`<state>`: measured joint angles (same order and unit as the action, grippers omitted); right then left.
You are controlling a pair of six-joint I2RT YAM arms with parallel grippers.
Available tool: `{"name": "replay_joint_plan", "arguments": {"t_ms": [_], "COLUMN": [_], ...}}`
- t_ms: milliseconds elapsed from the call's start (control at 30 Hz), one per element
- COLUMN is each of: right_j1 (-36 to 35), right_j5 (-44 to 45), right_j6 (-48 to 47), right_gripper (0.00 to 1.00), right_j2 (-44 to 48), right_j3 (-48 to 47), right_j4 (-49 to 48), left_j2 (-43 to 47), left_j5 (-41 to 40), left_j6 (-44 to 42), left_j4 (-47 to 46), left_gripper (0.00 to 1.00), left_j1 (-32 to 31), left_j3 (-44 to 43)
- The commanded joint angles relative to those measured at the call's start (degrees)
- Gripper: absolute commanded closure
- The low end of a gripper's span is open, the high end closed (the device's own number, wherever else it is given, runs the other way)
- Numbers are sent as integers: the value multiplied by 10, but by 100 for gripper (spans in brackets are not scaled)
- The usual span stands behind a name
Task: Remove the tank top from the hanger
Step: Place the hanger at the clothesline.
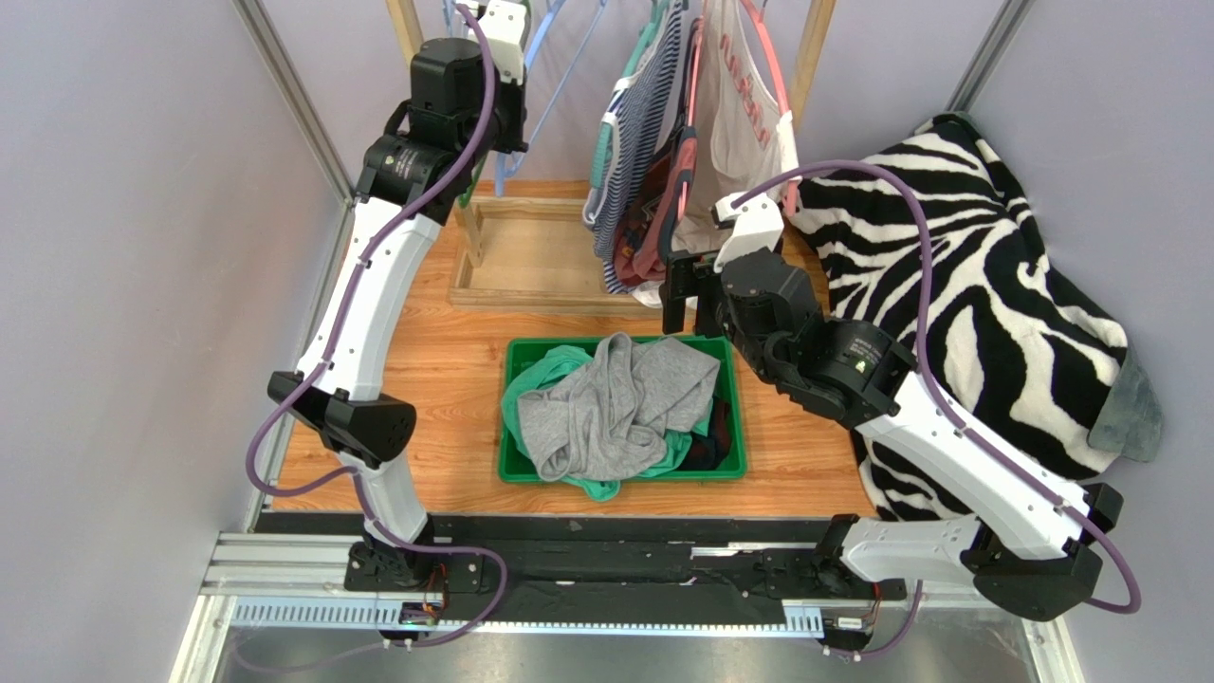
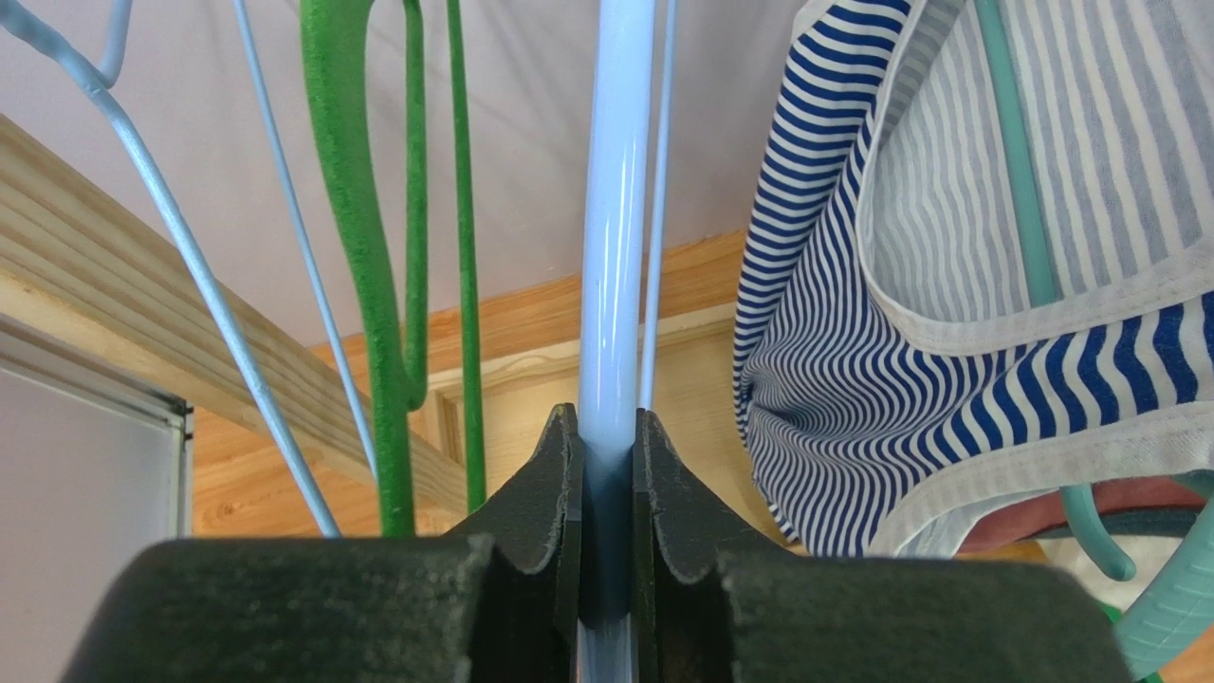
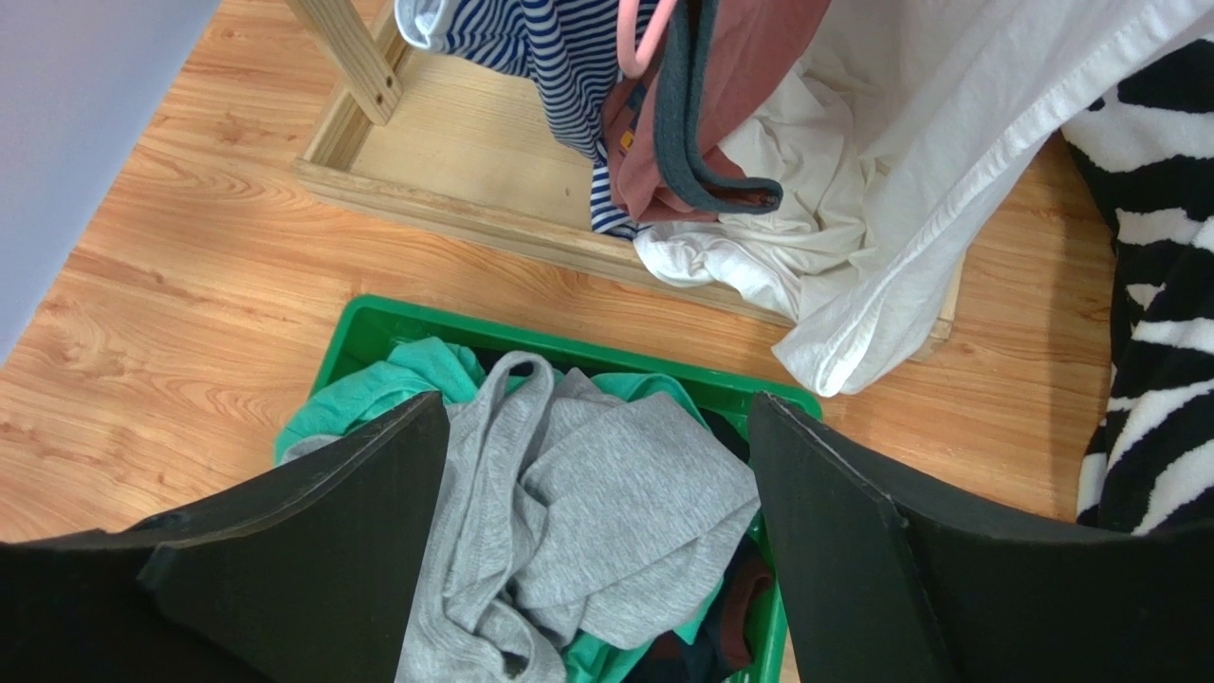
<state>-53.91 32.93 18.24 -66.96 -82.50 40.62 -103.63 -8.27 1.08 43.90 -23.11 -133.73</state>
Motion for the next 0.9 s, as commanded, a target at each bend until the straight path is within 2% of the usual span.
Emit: {"name": "replay_joint_plan", "arguments": {"t_ms": [0, 67, 133, 167, 200, 233, 300, 367, 400, 500, 533, 633, 667, 867], "right_j1": [-1, -2, 1, 5, 10, 30, 55, 86, 94, 101, 101, 101, 101, 101], "right_j5": [15, -4, -13, -25, -38, -55, -68, -65, -65, -62, -69, -79, -81, -81], "right_j6": [64, 54, -4, -27, -40, -50, -45, -27, -22, -22, -21, -7, -2, 36], "right_gripper": [19, 16, 13, 10, 9, 7, 4, 4, 3, 4, 5, 14, 19, 23], "right_j2": [-24, -27, -24, -23, -27, -35, -83, -132, -182, -257, -300, -360, -368, -373], "right_j3": [-73, -95, -104, -107, -121, -136, -205, -273, -349, -457, -516, -607, -615, -579], "right_j4": [33, 28, 4, -31, -47, -56, -60, -31, -20, 3, 9, 14, 11, -11], "left_j2": [16, 26, 38, 48, 53, 60, 84, 109, 118, 154, 162, 198, 217, 276], "left_j5": [-14, -15, -15, -14, -13, -12, 0, 11, 17, 42, 47, 70, 79, 103], "left_j6": [-7, -9, -10, -10, -10, -22, -25, -25, -25, -35, -40, -55, -59, -75], "left_j4": [-25, -24, -24, -22, -15, -12, -10, -9, -6, -4, -2, 7, 7, 13], "left_gripper": [100, 99, 85, 60, 43, 19, 8, 5, 5, 5, 5, 5, 5, 4], "left_j1": [3, 2, 2, 3, 3, 3, 3, 3, 3, 3, 3, 3, 3, 3], "left_j3": [-14, -7, 6, 8, 8, 13, 22, 34, 36, 55, 60, 86, 94, 139]}}
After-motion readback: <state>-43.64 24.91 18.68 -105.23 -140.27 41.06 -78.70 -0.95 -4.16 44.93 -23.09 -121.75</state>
